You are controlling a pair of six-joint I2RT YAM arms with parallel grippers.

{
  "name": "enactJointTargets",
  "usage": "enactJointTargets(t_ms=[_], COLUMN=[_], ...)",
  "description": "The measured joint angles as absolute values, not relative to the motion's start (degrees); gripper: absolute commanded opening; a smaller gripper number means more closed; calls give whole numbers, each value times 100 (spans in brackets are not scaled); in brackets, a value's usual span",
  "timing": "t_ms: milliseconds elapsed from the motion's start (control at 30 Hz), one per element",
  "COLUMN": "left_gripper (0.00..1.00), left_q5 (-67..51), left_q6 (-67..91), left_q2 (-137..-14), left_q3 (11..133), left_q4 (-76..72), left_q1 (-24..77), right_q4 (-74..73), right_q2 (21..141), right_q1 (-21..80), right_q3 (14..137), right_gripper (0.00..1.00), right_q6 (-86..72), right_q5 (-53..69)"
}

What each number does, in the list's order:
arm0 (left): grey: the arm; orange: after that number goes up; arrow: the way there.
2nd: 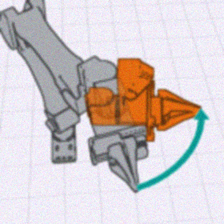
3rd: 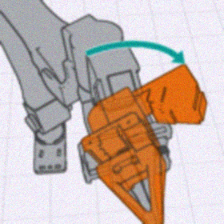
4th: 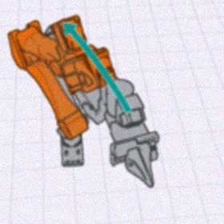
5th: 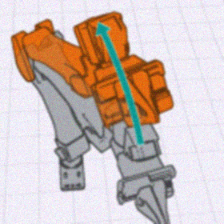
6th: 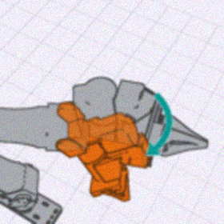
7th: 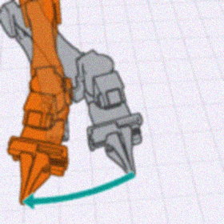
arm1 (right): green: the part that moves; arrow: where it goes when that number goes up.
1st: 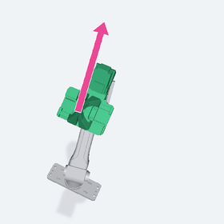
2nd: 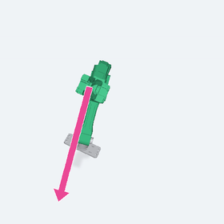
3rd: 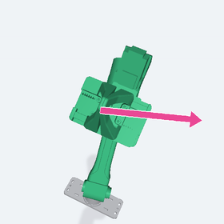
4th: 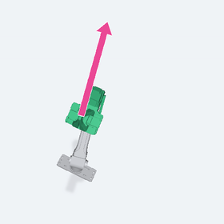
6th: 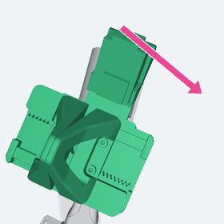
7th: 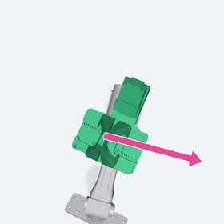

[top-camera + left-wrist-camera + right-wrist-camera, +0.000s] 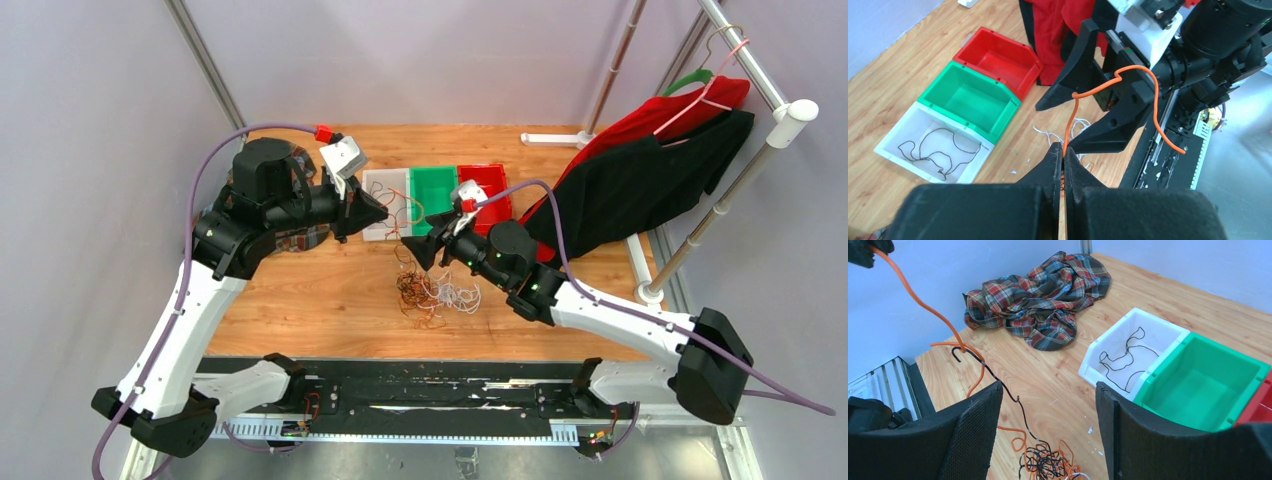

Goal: Untangle the cables

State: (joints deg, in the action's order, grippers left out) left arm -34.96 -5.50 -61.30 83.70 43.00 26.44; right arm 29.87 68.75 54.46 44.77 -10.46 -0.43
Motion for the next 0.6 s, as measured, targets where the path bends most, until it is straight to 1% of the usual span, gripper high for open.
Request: enactJointTargets(t_ms=[333, 467, 533, 567, 600], left_gripper=[0, 0, 0, 0, 1], left_q5=[-3636, -3645, -3649, -3651, -3656], left_q6=[-517, -521, -521, -521, -519], left_q2=[-6130, -6130, -6130, -6130, -6130], left_q3=[8390, 8390, 8390, 8390, 8390], left_q4=[4300, 4300, 4300, 4300, 4300], left_q1=[2644, 2644, 2644, 2644, 2644], right_q4=[3269, 3389, 3487, 3540, 3586], right_q2=[7642, 7717, 7743, 7767, 7804], right_q1=[5452, 5542, 5590, 5599, 5601], right_q3=[4641, 4641, 4641, 4641, 4641], right_gripper=[68, 64, 60, 53, 43], right_q6=[-1074, -1090, -1103, -1111, -1118], right_q5=[196, 183, 167, 161, 156])
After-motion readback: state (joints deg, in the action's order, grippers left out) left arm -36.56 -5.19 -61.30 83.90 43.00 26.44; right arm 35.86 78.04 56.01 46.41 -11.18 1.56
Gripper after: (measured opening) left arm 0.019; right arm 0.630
